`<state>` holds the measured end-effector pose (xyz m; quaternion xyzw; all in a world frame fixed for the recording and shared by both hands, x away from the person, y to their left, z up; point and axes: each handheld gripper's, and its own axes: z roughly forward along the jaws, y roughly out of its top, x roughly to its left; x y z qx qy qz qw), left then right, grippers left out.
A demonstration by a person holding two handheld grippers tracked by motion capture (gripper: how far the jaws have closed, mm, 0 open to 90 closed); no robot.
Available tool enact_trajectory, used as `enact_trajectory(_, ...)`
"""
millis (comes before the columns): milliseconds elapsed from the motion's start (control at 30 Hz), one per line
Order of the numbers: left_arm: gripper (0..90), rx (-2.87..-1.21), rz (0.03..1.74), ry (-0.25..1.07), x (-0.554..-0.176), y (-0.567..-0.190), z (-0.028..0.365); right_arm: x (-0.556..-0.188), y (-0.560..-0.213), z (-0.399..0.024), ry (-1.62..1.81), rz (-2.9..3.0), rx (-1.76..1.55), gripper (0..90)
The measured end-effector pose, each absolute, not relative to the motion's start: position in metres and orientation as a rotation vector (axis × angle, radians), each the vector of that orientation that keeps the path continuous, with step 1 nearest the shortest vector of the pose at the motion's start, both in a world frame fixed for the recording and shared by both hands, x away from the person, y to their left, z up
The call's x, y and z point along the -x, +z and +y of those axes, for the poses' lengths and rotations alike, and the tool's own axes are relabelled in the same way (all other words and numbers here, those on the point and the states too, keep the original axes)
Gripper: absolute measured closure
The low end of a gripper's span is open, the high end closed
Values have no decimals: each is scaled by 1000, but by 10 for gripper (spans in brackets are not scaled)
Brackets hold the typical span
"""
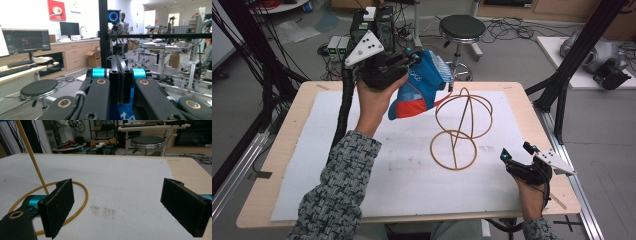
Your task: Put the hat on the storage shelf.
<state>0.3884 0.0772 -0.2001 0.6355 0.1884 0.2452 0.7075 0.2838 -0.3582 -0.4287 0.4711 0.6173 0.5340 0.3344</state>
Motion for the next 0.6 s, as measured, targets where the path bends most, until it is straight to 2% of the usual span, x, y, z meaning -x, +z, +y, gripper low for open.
enact_trajectory(600, 887, -1447, 368, 513, -391, -206, 33, -283, -429, -360, 1399, 1613, -1229, 109)
